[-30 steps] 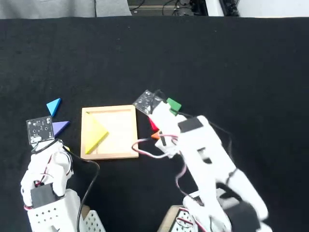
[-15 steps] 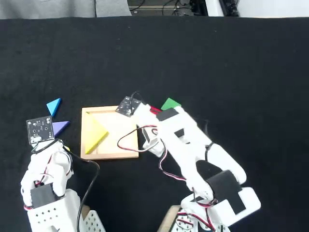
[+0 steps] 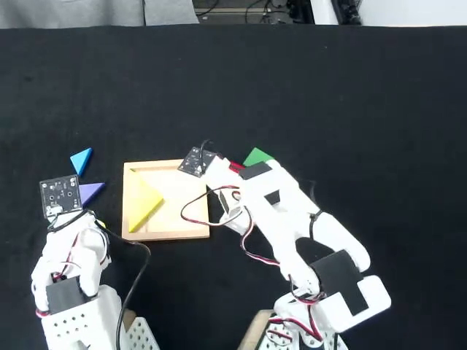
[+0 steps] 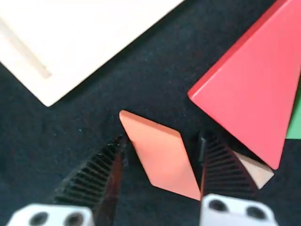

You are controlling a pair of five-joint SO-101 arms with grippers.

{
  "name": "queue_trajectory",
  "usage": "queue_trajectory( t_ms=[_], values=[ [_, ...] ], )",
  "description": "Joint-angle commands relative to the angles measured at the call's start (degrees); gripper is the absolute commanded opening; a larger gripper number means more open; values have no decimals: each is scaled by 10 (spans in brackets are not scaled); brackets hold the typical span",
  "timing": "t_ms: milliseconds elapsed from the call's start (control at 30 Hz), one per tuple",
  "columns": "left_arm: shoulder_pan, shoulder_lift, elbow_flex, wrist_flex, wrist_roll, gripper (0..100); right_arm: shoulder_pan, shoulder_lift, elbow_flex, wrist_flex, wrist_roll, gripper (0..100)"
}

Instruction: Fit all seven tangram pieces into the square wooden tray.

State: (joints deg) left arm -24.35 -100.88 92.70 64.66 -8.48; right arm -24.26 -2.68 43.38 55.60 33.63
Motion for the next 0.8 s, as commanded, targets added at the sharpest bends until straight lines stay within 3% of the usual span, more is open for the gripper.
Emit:
queue_trajectory(
  t_ms=[0,267,500,767],
  values=[
    [7,-3,-2,-11,-4,66,11,2,-9,-8,26,240],
    [7,-3,0,-19,-4,66,11,2,-1,-7,36,84],
    [7,-3,0,-19,-4,66,10,0,-5,-7,31,75],
    [7,-3,0,-20,-4,66,-13,-111,-111,101,-85,74]
  ],
)
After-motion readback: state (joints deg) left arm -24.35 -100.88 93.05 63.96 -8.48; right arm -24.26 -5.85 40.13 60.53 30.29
